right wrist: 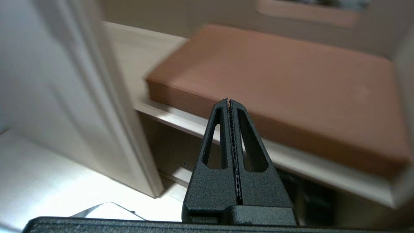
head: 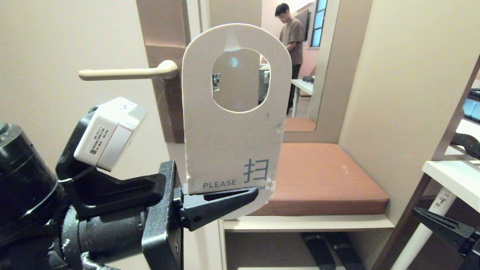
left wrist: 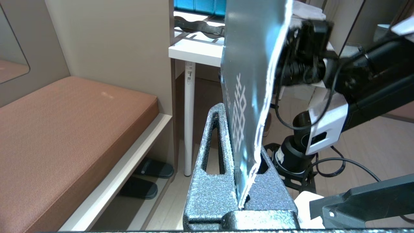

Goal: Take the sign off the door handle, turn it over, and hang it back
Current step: Hang the sign back with the other side facing out

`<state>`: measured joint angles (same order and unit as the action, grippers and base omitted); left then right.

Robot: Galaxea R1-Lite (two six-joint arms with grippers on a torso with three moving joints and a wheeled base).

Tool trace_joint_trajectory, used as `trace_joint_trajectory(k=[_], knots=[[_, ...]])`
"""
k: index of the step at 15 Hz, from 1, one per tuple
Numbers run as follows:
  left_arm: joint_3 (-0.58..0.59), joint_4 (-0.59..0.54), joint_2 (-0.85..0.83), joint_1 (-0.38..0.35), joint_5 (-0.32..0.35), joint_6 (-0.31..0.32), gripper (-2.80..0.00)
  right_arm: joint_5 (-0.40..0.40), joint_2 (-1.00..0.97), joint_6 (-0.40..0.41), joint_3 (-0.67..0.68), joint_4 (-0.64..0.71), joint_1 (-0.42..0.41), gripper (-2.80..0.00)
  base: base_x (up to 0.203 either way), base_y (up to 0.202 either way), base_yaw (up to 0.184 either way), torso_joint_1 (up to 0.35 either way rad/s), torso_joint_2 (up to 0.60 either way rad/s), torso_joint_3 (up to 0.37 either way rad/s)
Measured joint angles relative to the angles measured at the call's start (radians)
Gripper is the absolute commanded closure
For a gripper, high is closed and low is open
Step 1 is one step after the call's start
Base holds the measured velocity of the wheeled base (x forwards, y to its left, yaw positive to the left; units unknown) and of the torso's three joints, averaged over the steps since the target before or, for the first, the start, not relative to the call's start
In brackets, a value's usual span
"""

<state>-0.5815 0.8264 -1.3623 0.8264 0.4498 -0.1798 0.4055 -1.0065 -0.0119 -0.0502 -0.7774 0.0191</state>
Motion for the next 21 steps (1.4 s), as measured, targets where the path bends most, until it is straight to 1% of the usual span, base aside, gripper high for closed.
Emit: trace_joint_trajectory(k=[2, 6, 9, 13, 14, 16, 18, 21], knots=[[0.0, 0.0, 0.0, -0.002, 0.0, 0.0, 0.0, -0.071, 0.035, -0.006, 0.035, 0.017, -0.003, 0.0, 0.0, 0.0, 0.0, 0.0, 0.0, 0.0], [0.0, -0.001, -0.001, -0.022, 0.001, -0.001, 0.0, -0.172, 0.163, -0.013, 0.049, 0.155, -0.015, 0.0, 0.0, 0.0, 0.0, 0.0, 0.0, 0.0], [0.0, -0.001, -0.001, -0.038, 0.001, -0.001, 0.0, -0.23, 0.323, -0.013, 0.05, 0.32, -0.021, 0.0, 0.0, 0.0, 0.0, 0.0, 0.0, 0.0], [-0.001, 0.0, -0.001, -0.042, 0.001, -0.001, 0.0, -0.271, 0.595, -0.011, 0.047, 0.582, -0.025, 0.0, 0.0, 0.0, 0.0, 0.0, 0.0, 0.0], [-0.001, 0.0, -0.001, -0.042, 0.0, -0.001, 0.0, -0.291, 0.654, -0.01, 0.039, 0.655, -0.025, 0.0, 0.0, 0.0, 0.0, 0.0, 0.0, 0.0], [-0.001, 0.0, 0.0, -0.044, 0.0, -0.001, 0.0, -0.36, 0.745, -0.01, 0.024, 0.778, -0.025, 0.0, 0.0, 0.0, 0.0, 0.0, 0.0, 0.0], [0.0, 0.0, 0.002, -0.045, 0.0, -0.001, 0.0, -0.383, 0.787, -0.009, 0.019, 0.795, -0.024, 0.0, 0.0, 0.0, 0.0, 0.0, 0.0, 0.0], [0.008, -0.001, 0.01, -0.064, 0.0, 0.0, 0.0, -0.382, 0.835, 0.009, 0.018, 0.796, -0.022, 0.0, 0.0, 0.0, 0.0, 0.0, 0.0, 0.0]])
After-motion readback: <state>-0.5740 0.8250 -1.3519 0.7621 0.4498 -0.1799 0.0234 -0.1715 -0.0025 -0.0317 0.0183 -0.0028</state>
